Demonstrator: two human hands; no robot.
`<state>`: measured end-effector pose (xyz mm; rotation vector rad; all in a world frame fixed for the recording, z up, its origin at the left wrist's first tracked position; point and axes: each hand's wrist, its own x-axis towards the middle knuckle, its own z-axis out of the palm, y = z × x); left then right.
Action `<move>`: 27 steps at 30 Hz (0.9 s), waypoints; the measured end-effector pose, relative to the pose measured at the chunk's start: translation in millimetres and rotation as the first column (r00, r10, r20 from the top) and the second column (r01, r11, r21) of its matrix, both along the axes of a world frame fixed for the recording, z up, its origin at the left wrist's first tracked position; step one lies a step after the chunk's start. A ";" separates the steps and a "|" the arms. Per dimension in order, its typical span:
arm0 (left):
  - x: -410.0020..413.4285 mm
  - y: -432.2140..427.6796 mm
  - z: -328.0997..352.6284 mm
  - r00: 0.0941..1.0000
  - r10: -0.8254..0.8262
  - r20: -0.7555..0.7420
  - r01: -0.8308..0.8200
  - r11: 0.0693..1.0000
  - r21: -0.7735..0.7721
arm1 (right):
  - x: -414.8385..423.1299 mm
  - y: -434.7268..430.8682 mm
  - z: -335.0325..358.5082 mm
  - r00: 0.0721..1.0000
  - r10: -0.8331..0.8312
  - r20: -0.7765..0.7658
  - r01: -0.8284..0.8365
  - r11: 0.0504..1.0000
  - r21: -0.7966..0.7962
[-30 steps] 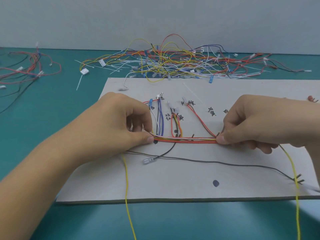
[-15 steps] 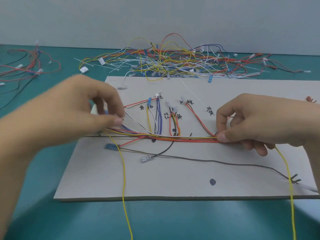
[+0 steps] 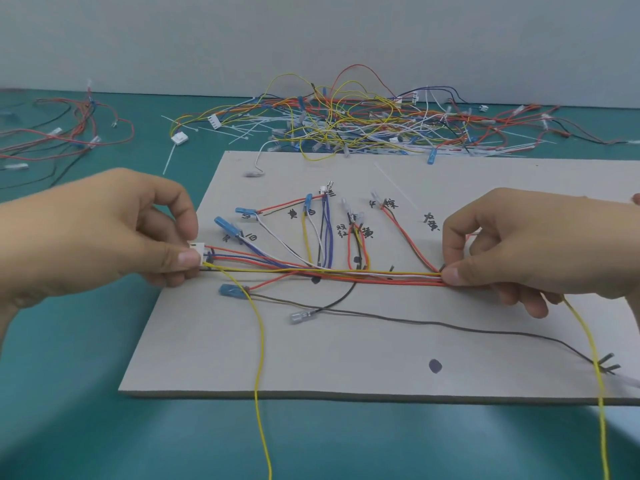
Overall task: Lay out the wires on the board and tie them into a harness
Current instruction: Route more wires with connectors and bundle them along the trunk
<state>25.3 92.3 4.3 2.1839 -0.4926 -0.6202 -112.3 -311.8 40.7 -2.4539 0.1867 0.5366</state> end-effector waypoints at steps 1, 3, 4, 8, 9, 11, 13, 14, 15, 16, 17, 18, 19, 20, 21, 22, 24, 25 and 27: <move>-2.4 -1.1 -1.1 1.000 0.015 0.004 -0.015 1.000 -0.022 | -0.1 0.1 -0.2 1.000 0.002 0.000 -0.002 1.000 -0.001; -7.3 -4.8 0.3 1.000 0.028 -0.014 -0.029 0.997 -0.069 | -0.4 -0.2 -0.6 1.000 0.003 0.001 -0.003 1.000 -0.006; -8.9 -6.6 1.8 0.999 0.034 -0.027 -0.037 0.995 -0.088 | -0.4 -0.3 -0.7 1.000 0.001 0.001 -0.001 1.000 -0.009; -11.9 -12.7 6.3 0.992 0.079 -0.095 -0.090 0.988 -0.127 | 0.3 0.2 -0.5 1.000 0.002 0.000 -0.002 1.000 -0.020; -13.1 -14.6 7.0 0.991 0.090 -0.099 -0.103 0.986 -0.129 | 0.4 0.3 -0.8 1.000 0.003 -0.003 -0.003 1.000 -0.019; -15.1 -19.3 7.6 0.991 0.104 -0.088 -0.115 0.986 -0.121 | 0.6 -0.1 -1.0 1.000 0.003 -0.005 -0.003 1.000 -0.017; -15.1 -24.4 7.0 0.988 0.128 -0.086 -0.138 0.984 -0.112 | 1.1 -0.9 -1.3 1.000 0.005 -0.005 -0.005 1.000 -0.018; -14.6 -26.6 6.7 0.984 0.148 -0.102 -0.159 0.980 -0.116 | 1.5 -1.3 -1.4 1.000 0.007 -0.004 -0.007 1.000 -0.019; -14.3 -28.7 6.4 0.978 0.168 -0.123 -0.183 0.976 -0.121 | 1.8 -1.9 -1.7 1.000 0.008 -0.002 -0.008 1.000 -0.019; -14.5 -30.3 6.6 0.971 0.188 -0.145 -0.206 0.970 -0.126 | 2.1 -2.3 -2.1 1.000 0.009 -0.001 -0.009 1.000 -0.019; -15.1 -31.7 7.1 0.966 0.204 -0.162 -0.226 0.966 -0.130 | 2.3 -2.6 -2.5 1.000 0.010 0.001 -0.010 1.000 -0.018; -16.0 -32.4 7.8 0.961 0.215 -0.171 -0.239 0.962 -0.131 | 2.4 -2.7 -2.8 1.000 0.010 0.001 -0.010 1.000 -0.017; -16.8 -33.0 8.4 0.960 0.221 -0.174 -0.245 0.961 -0.130 | 2.7 -2.6 -3.0 1.000 0.011 0.001 -0.011 1.000 -0.014; -17.4 -33.3 8.8 0.959 0.226 -0.173 -0.249 0.960 -0.129 | 2.8 -2.4 -3.2 1.000 0.012 0.000 -0.012 1.000 -0.012; -17.7 -33.4 9.1 0.958 0.231 -0.172 -0.254 0.959 -0.127 | 3.0 -2.3 -3.4 1.000 0.013 -0.001 -0.013 1.000 -0.009; -18.0 -33.9 9.5 0.957 0.235 -0.172 -0.258 0.958 -0.124 | 3.1 -2.3 -3.7 1.000 0.013 -0.002 -0.013 1.000 -0.009; -18.5 -35.3 10.9 0.955 0.239 -0.174 -0.261 0.959 -0.114 | 3.3 -2.9 -4.1 1.000 0.014 -0.002 -0.014 1.000 -0.013; -18.8 -36.3 11.7 0.955 0.241 -0.176 -0.261 0.959 -0.106 | 3.3 -3.2 -4.2 1.000 0.016 -0.003 -0.016 1.000 -0.015; -20.3 -38.8 13.5 0.954 0.243 -0.174 -0.261 0.961 -0.088 | 3.2 -3.3 -4.3 1.000 0.018 -0.001 -0.018 1.000 -0.018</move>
